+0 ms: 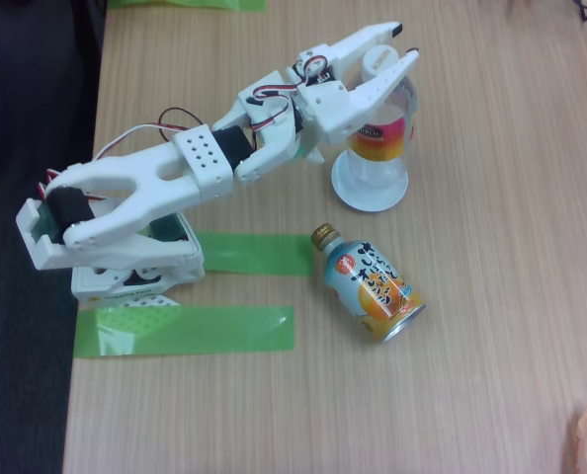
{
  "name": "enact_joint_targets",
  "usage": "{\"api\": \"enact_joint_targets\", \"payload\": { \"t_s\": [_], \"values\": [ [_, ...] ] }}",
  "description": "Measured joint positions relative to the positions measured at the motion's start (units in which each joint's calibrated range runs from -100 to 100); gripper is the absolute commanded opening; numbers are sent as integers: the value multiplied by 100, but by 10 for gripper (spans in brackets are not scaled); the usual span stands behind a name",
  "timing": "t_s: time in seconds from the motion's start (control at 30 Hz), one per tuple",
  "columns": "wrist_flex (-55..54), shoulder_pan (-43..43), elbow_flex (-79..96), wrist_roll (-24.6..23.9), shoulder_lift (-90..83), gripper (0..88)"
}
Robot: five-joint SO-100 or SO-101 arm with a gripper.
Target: Pick up the plastic bottle and stand it up on the white place
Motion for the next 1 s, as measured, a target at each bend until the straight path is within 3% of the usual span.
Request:
{"api": "enact_joint_targets", "payload": {
  "t_s": [0.5,0.8,1.0],
  "values": [
    [17,0,0,0,51,73],
    [1206,0,-678,11,84,73],
    [1359,0,-759,11,93,73]
  ]
}}
